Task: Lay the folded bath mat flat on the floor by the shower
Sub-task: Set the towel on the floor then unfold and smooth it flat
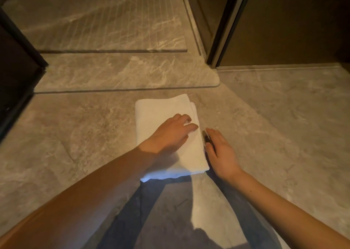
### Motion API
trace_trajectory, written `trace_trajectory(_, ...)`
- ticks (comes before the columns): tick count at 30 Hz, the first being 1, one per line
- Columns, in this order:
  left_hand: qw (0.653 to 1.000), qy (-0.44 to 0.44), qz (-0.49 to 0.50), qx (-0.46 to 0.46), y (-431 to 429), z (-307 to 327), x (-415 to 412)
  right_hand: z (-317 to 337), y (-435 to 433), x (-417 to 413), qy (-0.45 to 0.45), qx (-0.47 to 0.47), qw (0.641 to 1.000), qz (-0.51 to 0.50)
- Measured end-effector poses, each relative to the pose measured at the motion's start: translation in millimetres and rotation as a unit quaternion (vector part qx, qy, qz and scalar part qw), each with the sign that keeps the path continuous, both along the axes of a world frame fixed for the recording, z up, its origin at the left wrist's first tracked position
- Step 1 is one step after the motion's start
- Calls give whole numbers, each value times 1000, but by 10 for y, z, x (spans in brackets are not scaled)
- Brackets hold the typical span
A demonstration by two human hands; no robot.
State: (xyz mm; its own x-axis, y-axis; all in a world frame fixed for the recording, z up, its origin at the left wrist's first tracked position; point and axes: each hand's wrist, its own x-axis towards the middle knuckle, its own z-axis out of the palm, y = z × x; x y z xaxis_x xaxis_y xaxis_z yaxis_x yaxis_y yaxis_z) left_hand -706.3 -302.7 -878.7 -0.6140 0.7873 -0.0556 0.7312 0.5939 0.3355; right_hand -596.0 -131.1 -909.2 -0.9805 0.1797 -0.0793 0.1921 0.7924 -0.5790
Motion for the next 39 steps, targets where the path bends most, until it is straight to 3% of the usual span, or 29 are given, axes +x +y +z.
trace_trajectory(5, 997, -24, -48, -62, 243, 74, -221, 54, -33, 85, -30, -76, 997, -8)
trace_trajectory(9, 972, -146, -16, -185, 430, 130, -405, 91, -205, 108, -48, -135, 989, -41)
trace_trajectory(12, 948, -183, -17, -259, 548, 146, -487, 128, -311, 68, -53, -158, 983, -79)
trace_trajectory(15, 948, -182, -22, -260, 574, 128, -546, 158, -354, 54, -57, -188, 974, -115)
trace_trajectory(23, 976, -213, -23, 29, 126, -76, -571, 252, -393, 57, -37, -186, 975, -119)
trace_trajectory(30, 967, -209, 3, 147, -192, -49, -485, 458, -525, 38, -34, -298, 950, -86)
trace_trajectory(33, 934, -255, 72, 239, -373, 88, -420, 624, -596, -27, 12, -336, 939, -80)
trace_trajectory(37, 831, -393, 166, 358, -634, 329, -324, 826, -799, -111, 39, -368, 928, -32)
trace_trajectory(39, 808, -397, 195, 389, -784, 419, -283, 891, -942, -145, 35, -389, 920, 0)
